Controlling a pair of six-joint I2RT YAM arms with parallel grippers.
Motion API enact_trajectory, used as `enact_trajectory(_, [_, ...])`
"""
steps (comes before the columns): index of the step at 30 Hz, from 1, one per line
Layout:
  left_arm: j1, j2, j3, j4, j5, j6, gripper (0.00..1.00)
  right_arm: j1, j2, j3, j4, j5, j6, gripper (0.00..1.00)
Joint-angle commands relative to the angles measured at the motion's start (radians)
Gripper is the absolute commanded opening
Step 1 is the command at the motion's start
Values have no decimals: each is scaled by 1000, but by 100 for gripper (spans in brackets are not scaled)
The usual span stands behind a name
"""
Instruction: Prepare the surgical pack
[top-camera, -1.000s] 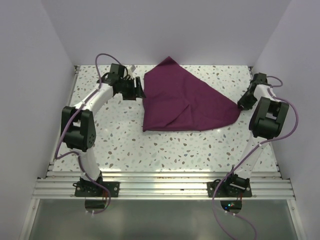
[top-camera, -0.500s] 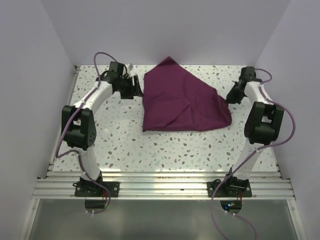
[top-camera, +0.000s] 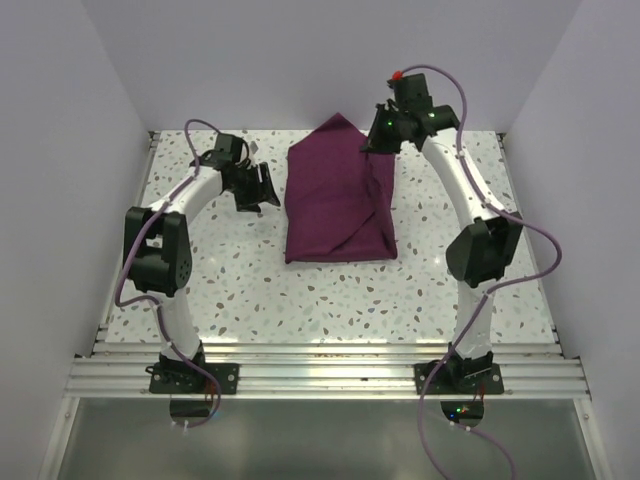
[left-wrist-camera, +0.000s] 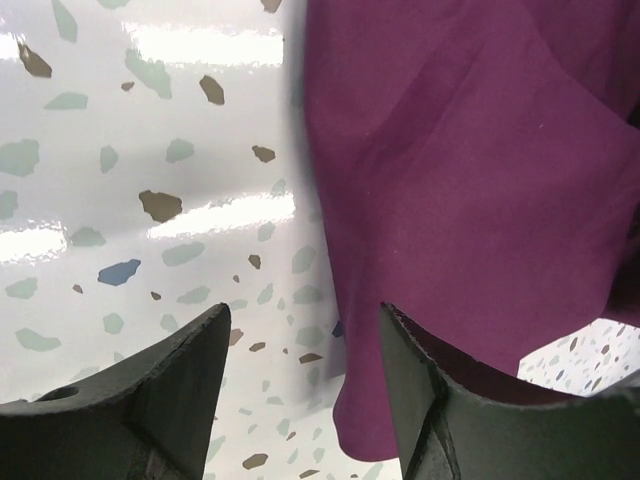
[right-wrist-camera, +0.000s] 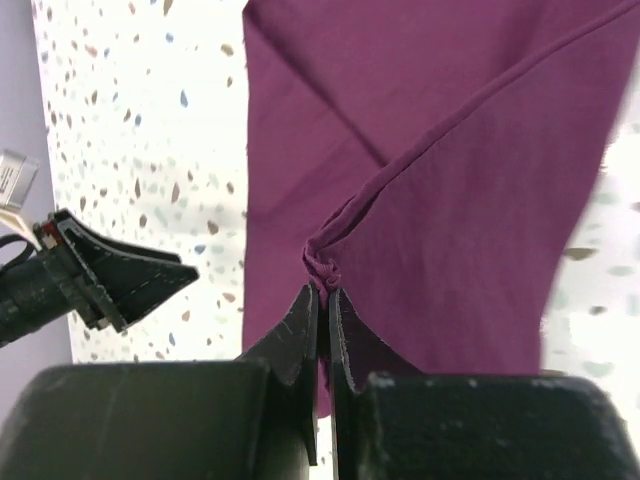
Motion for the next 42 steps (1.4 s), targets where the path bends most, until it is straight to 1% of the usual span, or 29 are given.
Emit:
enact_trajectory(1, [7,5,-32,25,19,-21,64,73,84,84,-26,-59,47,0])
enact_trajectory(3, [7,7,-44,37,25,-29,64,101,104,126,-26,-62,50,0])
enact_trajectory(6, [7,4,-75,64,40,-45,63,150,141,143,-11,-70,61,0])
enact_trajectory(10, [7,-11,-157,122,69,-88,62,207,178,155,26,-85,72,0])
enact_trajectory(16, [2,-21,-219,170,115,-127,60,253,258,186,36,-118,72,0])
enact_trajectory(23, [3,-11,-227,179,120,-130,60,292,284,138,66,-142,69,0])
enact_trajectory(35, [3,-4,-211,154,102,-119,60,338,410,166,70,-184,69,0])
enact_trajectory(37, [5,-7,-207,147,82,-116,60,342,434,178,72,-187,70,4])
enact_trajectory(38, [5,-7,-202,140,80,-110,60,342,440,189,69,-187,69,8])
enact_trajectory(39, [5,-8,-198,134,76,-107,61,344,445,192,60,-194,69,15])
enact_trajectory(41, [5,-11,-192,116,65,-101,61,344,437,186,61,-210,66,21])
enact_trajectory(42, [5,-16,-185,108,54,-98,60,342,431,181,60,-225,69,28])
